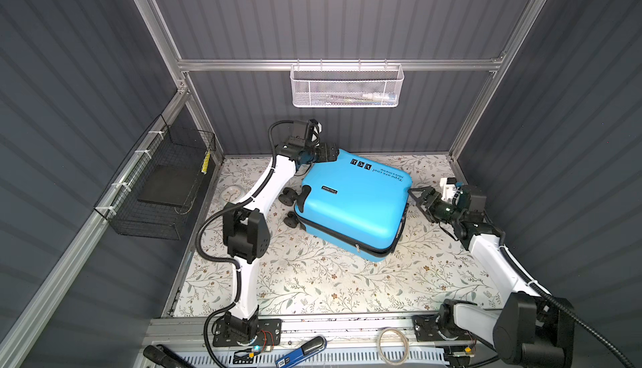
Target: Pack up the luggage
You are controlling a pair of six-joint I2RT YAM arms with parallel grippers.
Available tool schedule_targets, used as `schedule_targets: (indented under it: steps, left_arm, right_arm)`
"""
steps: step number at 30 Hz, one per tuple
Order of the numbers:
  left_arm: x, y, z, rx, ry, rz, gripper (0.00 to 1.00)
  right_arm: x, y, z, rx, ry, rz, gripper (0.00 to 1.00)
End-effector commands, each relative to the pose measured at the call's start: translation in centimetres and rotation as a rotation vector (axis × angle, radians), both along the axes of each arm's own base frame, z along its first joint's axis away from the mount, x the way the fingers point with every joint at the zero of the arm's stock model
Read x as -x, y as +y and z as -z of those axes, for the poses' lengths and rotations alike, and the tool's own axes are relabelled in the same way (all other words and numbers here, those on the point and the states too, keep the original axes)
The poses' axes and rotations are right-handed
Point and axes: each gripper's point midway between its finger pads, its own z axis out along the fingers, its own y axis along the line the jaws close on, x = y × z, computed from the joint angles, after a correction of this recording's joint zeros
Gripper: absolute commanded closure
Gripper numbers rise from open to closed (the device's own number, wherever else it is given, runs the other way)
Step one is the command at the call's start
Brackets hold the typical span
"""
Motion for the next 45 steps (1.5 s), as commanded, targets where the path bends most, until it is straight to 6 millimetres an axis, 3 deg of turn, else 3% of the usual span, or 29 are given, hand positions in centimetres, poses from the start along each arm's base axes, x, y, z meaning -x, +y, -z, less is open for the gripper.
schedule_targets:
  steps: [1, 4, 8, 9, 10, 16, 21, 24, 29, 35, 38, 43, 45]
  left_arm:
    - [3.0, 2.4, -6.7, 0.016, -0.161, -0.026, 0.0]
    - [6.7, 3.6, -6.5, 0.031, -0.154, -0.014, 0.0]
    - [11.8, 4.7, -4.6, 0.058, -0.125, 0.009, 0.0]
    - [13.4, 4.9, -2.3, 0.047, -0.08, 0.018, 0.0]
    - [14.8, 4.8, -1.3, 0.051, -0.066, 0.034, 0.0]
    - [22.6, 0.9, 5.5, 0.002, -0.031, 0.191, 0.0]
    - [27.1, -2.6, 10.4, -0.008, -0.044, 0.318, 0.02]
    - [28.4, -3.3, 12.5, -0.031, -0.05, 0.316, 0.03]
    - [30.0, -4.2, 12.1, -0.009, -0.214, 0.312, 0.02]
    - [30.2, -4.8, 14.3, -0.001, -0.287, 0.301, 0.05]
    - [30.2, -6.1, 14.9, 0.008, -0.328, 0.319, 0.1]
    - [30.1, -8.2, 15.7, 0.047, -0.379, 0.352, 0.32]
    - [30.1, -8.7, 15.6, 0.077, -0.401, 0.346, 0.36]
  right_arm:
    - [-1.9, -1.8, -2.7, 0.029, -0.059, 0.042, 0.14]
    - [-3.6, -2.7, -3.8, 0.026, -0.066, 0.048, 0.14]
    - [-6.2, -3.6, -4.4, 0.01, -0.07, 0.059, 0.15]
    - [-6.9, -3.6, -4.4, 0.006, -0.068, 0.056, 0.15]
    - [-7.6, -3.8, -4.4, 0.003, -0.064, 0.058, 0.15]
    - [-11.7, -4.8, -3.8, -0.006, -0.046, 0.037, 0.18]
    - [-13.7, -4.3, -2.5, -0.059, -0.015, -0.014, 0.19]
    - [-13.9, -3.7, -2.0, -0.074, -0.008, -0.034, 0.2]
    - [-14.0, -3.0, -1.2, -0.08, 0.006, -0.05, 0.2]
    - [-14.2, -1.7, -0.2, -0.094, 0.022, -0.076, 0.2]
    - [-14.2, -1.3, -0.1, -0.102, 0.026, -0.088, 0.2]
    - [-14.1, -1.1, -0.1, -0.113, 0.026, -0.101, 0.21]
    - [-14.0, -1.0, 0.0, -0.116, 0.029, -0.106, 0.21]
